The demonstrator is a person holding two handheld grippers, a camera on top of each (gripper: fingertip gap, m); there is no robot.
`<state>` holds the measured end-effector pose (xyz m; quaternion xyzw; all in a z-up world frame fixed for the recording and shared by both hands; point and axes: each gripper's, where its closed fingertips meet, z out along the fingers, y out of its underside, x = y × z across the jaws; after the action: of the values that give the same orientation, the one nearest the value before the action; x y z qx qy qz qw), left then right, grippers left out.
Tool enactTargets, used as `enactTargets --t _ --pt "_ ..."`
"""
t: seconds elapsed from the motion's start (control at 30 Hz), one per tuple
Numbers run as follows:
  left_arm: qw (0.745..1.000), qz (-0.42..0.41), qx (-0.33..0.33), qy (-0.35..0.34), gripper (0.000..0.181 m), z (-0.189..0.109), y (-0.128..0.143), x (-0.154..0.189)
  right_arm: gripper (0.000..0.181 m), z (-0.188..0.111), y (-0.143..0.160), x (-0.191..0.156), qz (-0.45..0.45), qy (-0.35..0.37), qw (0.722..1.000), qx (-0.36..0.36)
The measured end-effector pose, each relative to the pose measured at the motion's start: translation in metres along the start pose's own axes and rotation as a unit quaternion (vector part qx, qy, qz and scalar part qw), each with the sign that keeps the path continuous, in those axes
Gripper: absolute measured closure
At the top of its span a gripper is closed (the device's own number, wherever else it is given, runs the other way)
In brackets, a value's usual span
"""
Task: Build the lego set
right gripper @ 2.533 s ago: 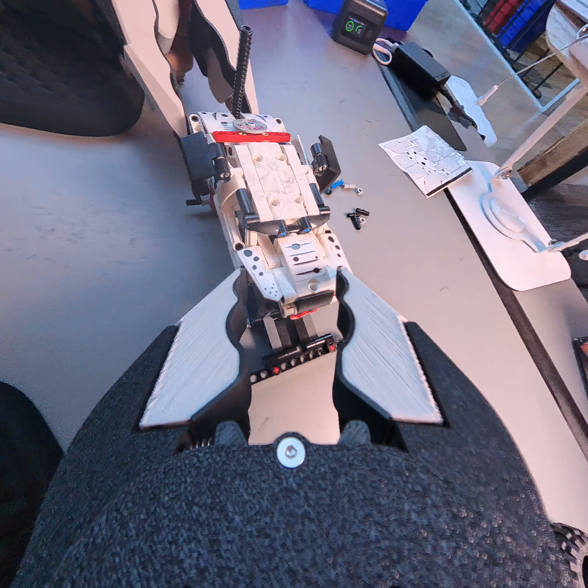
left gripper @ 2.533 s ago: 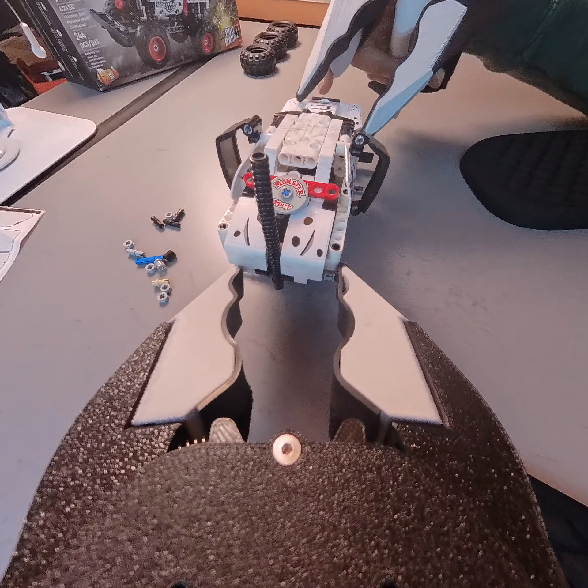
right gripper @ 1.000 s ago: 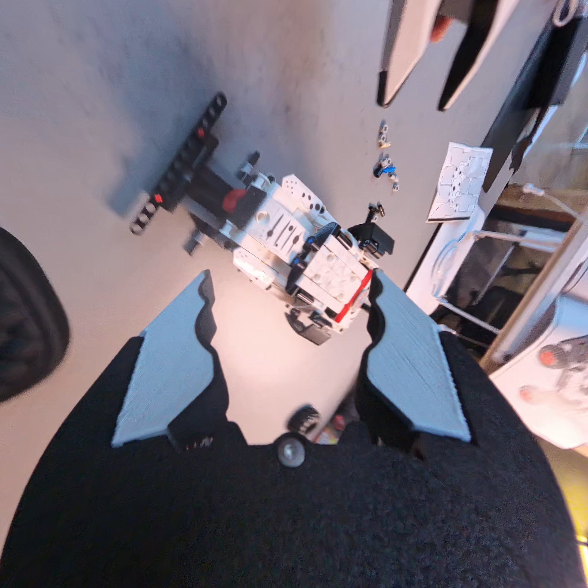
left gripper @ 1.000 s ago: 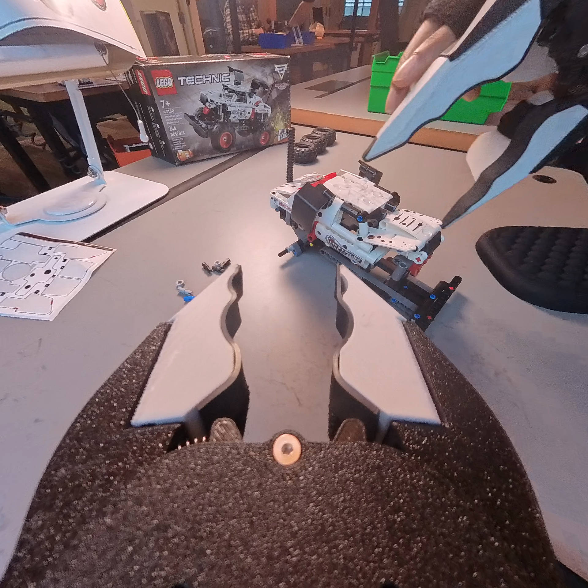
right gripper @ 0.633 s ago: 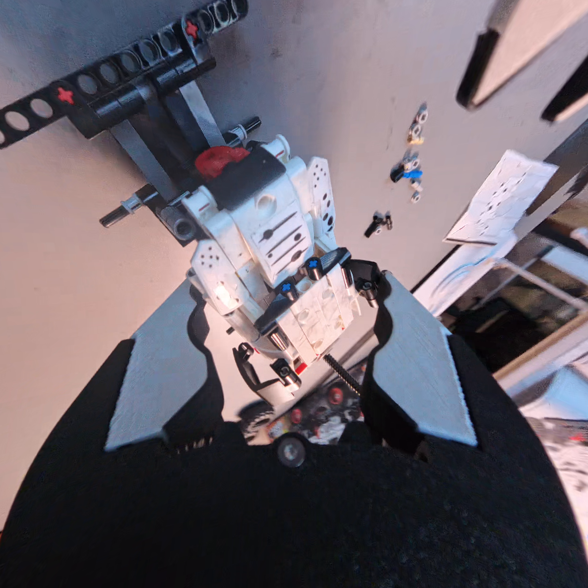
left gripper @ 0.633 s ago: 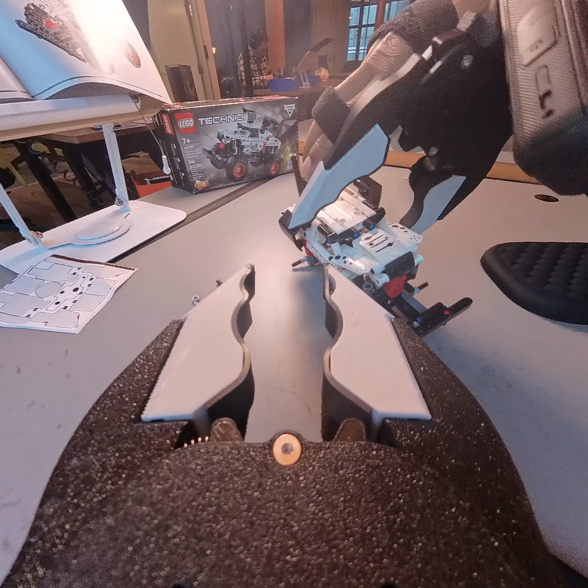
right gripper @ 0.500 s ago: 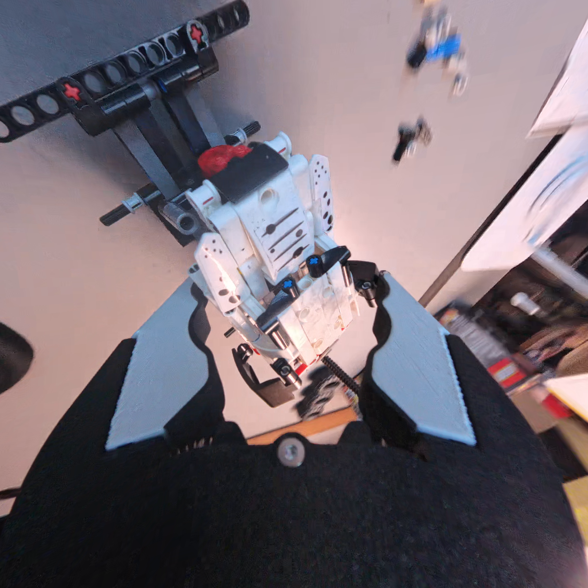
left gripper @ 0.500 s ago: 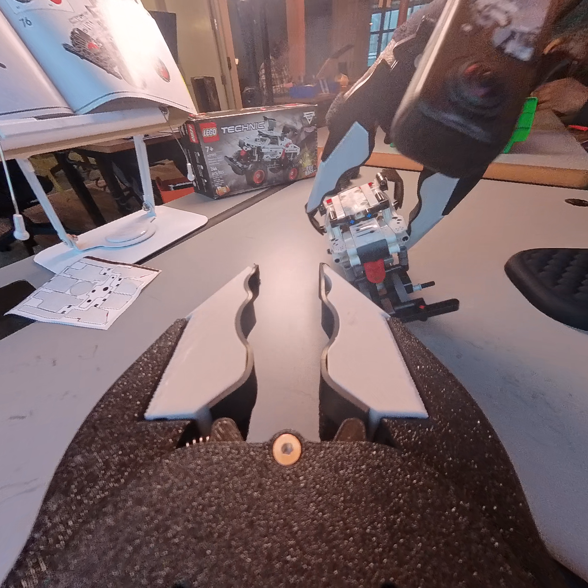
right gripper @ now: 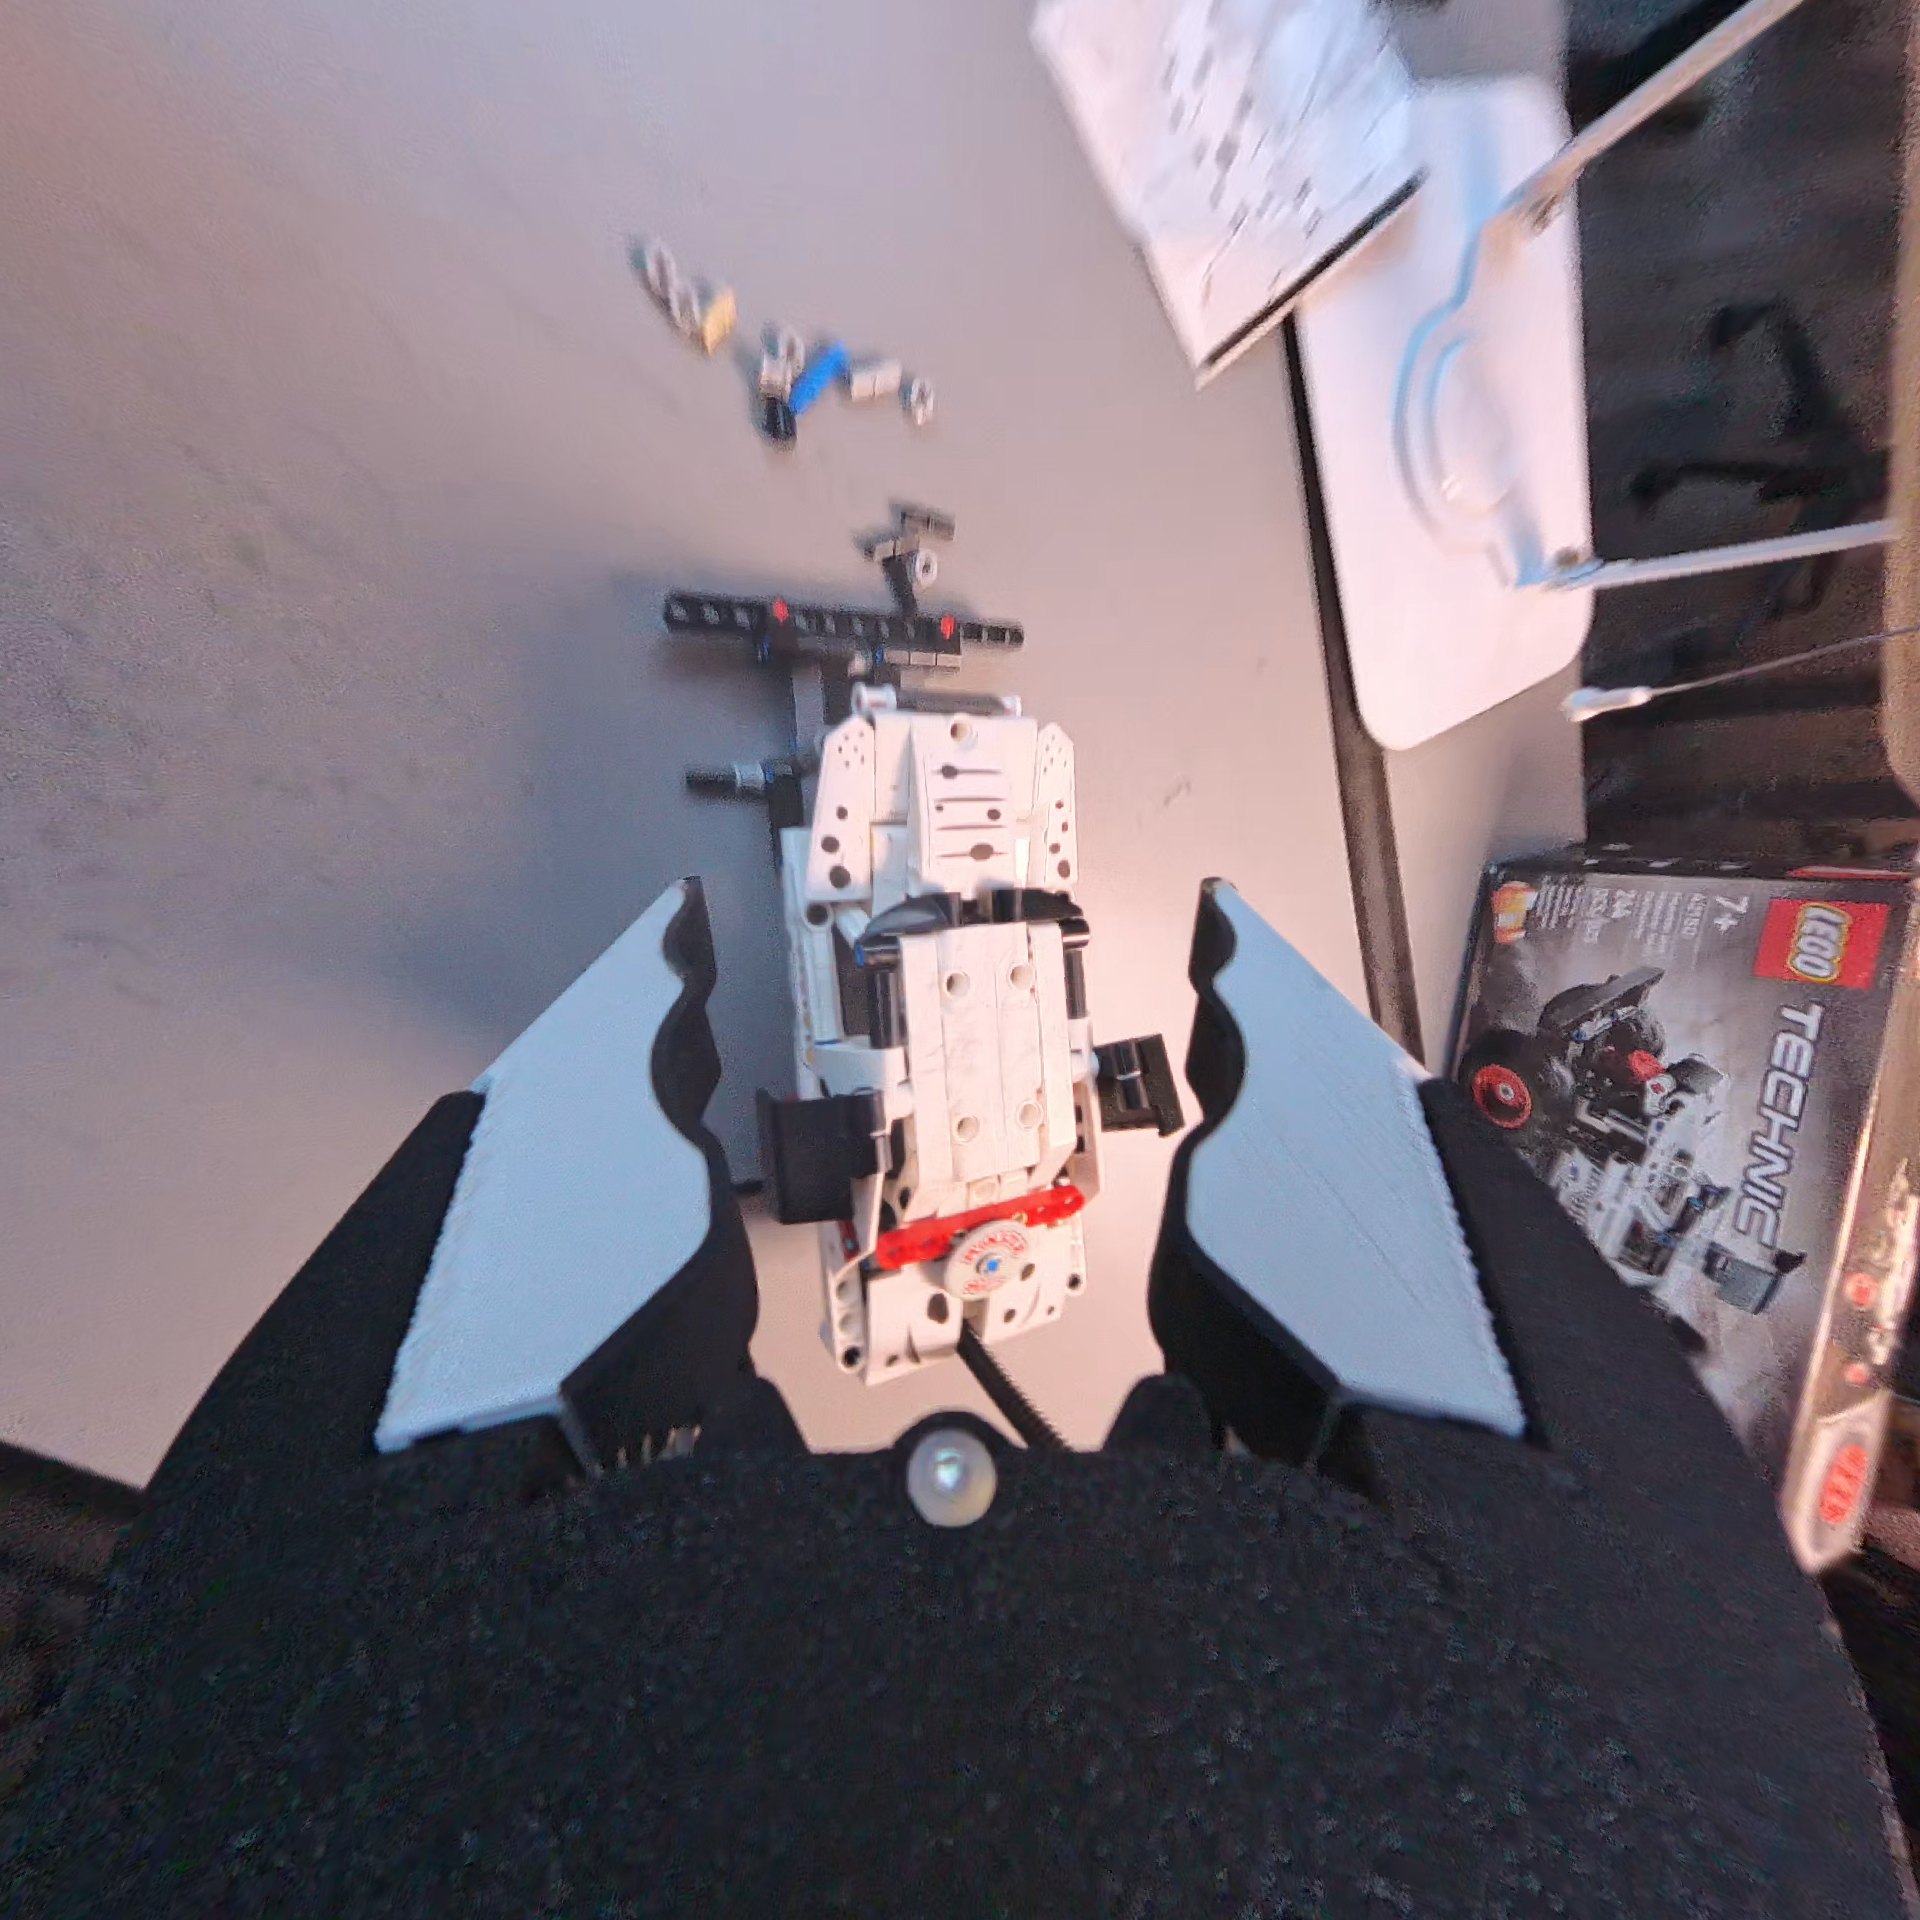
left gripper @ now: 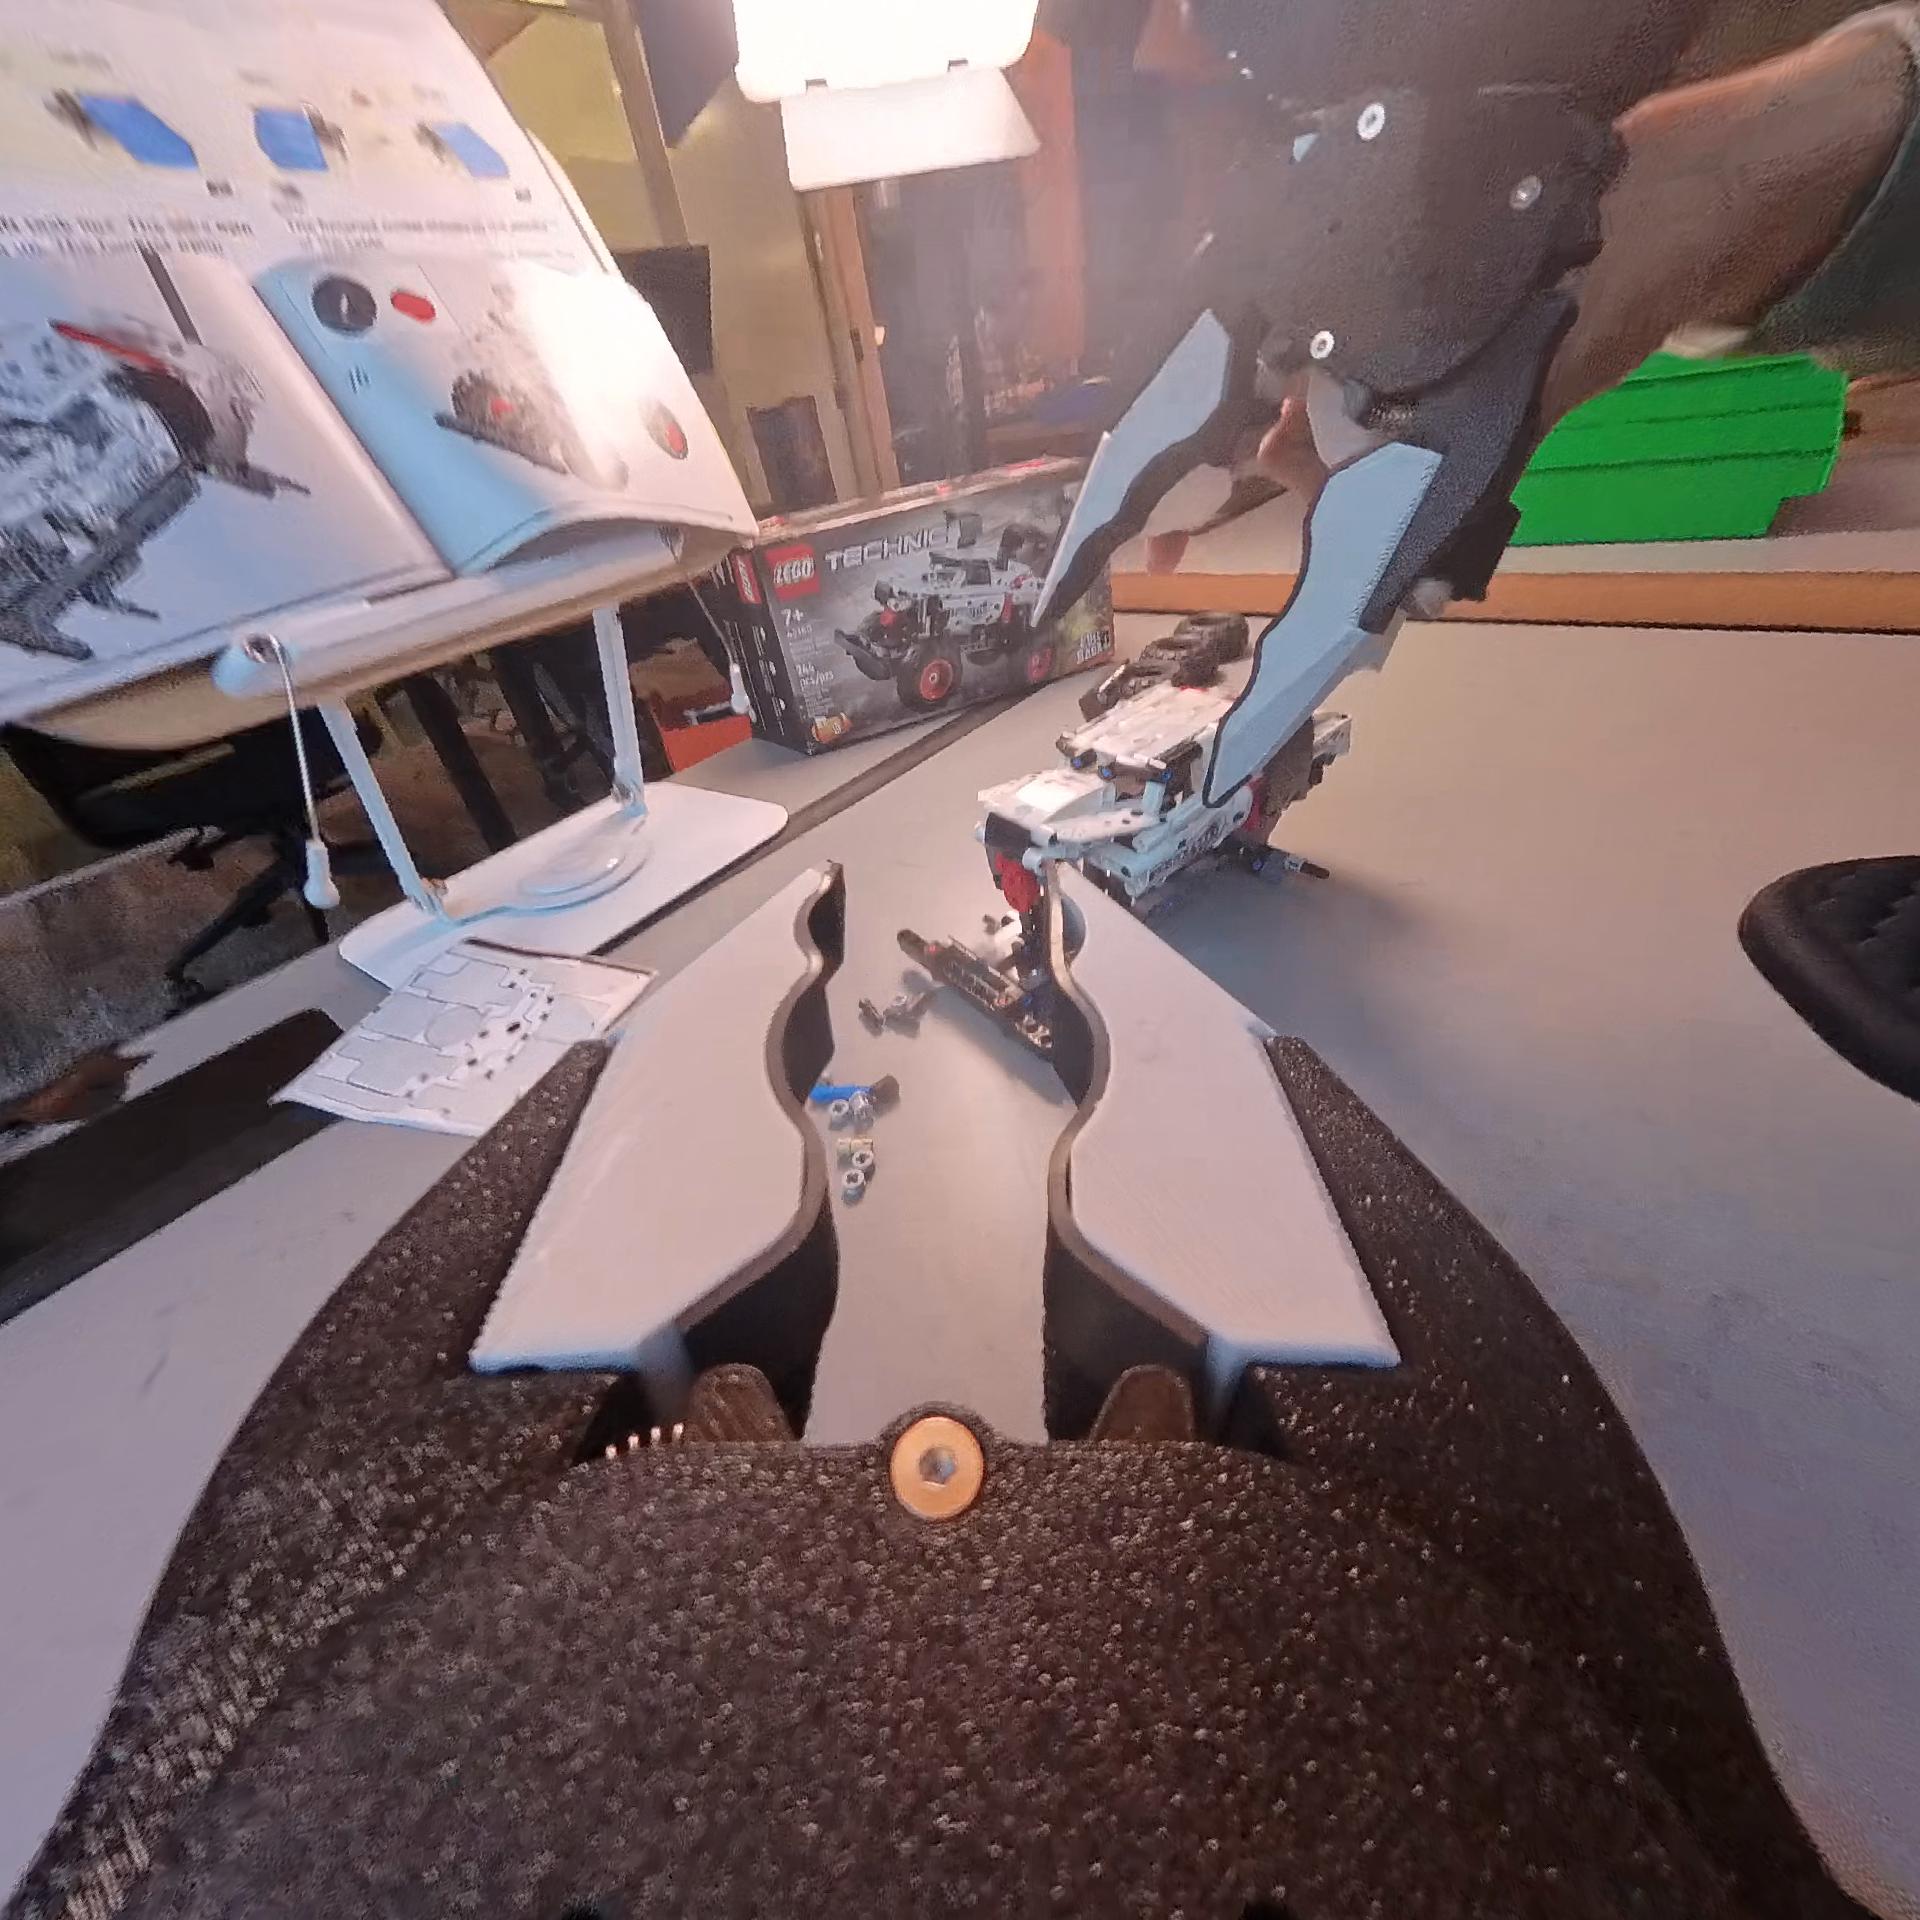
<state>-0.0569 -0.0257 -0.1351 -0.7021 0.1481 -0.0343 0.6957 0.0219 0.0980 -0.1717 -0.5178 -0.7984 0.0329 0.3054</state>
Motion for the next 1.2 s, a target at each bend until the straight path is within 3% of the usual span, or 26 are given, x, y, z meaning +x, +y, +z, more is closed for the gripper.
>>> enactTargets --t 0.1,0.17,0.23,0.33,0.43,0.47,0.5,0.53,0.6,0.67,0.73,0.87,0.97,1.07,1.13,1.2 --pt "0.998 0.03 0.046 -0.036 0.147 -0.031 -0.055 -0.008 0.095 -0.037 0.0 -0.008 0.062 0.025 0.99 0.128" --pt "0.991 0.036 0.057 -0.112 0.148 -0.073 -0.086 -0.04 0.098 -0.06 0.022 -0.014 0.105 0.046 0.977 0.179" --pt "0.978 0.023 0.02 -0.204 0.15 -0.124 -0.088 -0.09 0.106 -0.076 0.055 -0.025 0.144 0.056 0.966 0.208" --pt "0.952 -0.054 -0.084 -0.291 0.148 -0.189 -0.041 -0.167 0.104 -0.069 0.112 -0.033 0.171 0.067 0.967 0.174" --pt "0.901 -0.141 -0.27 -0.309 0.118 -0.226 0.055 -0.21 0.092 -0.047 0.127 -0.037 0.221 0.02 0.96 0.17" --pt "0.889 -0.179 -0.296 -0.3 0.101 -0.232 0.078 -0.212 0.088 -0.039 0.125 -0.035 0.235 0.01 0.956 0.175" --pt "0.895 -0.229 -0.262 -0.28 0.11 -0.228 0.081 -0.212 0.084 -0.03 0.121 -0.032 0.243 0.003 0.953 0.179" --pt "0.888 -0.257 -0.269 -0.27 0.108 -0.23 0.09 -0.211 0.078 -0.02 0.119 -0.028 0.252 -0.001 0.952 0.175" --pt "0.863 -0.23 -0.333 -0.303 0.102 -0.249 0.112 -0.217 0.073 -0.002 0.113 -0.02 0.26 -0.005 0.951 0.168" --pt "0.859 -0.216 -0.342 -0.312 0.106 -0.254 0.117 -0.218 0.079 0.012 0.111 -0.011 0.246 -0.002 0.957 0.157" --pt "0.848 -0.217 -0.375 -0.305 0.108 -0.259 0.131 -0.214 0.097 0.022 0.113 -0.002 0.218 0.002 0.964 0.151" --pt "0.826 -0.228 -0.434 -0.278 0.106 -0.261 0.163 -0.205 0.101 0.034 0.114 0.021 0.171 0.01 0.973 0.153" --pt "0.814 -0.234 -0.458 -0.269 0.105 -0.261 0.178 -0.205 0.095 0.022 0.12 0.04 0.156 0.026 0.975 0.157" --pt "0.816 -0.242 -0.454 -0.265 0.11 -0.261 0.178 -0.205 0.092 0.003 0.146 0.057 0.196 0.026 0.967 0.161" --pt "0.816 -0.241 -0.456 -0.262 0.111 -0.261 0.178 -0.204 0.107 -0.004 0.176 0.079 0.232 0.065 0.959 0.151" --pt "0.815 -0.242 -0.456 -0.262 0.116 -0.262 0.178 -0.204 0.107 -0.001 0.198 0.087 0.264 0.062 0.952 0.142"
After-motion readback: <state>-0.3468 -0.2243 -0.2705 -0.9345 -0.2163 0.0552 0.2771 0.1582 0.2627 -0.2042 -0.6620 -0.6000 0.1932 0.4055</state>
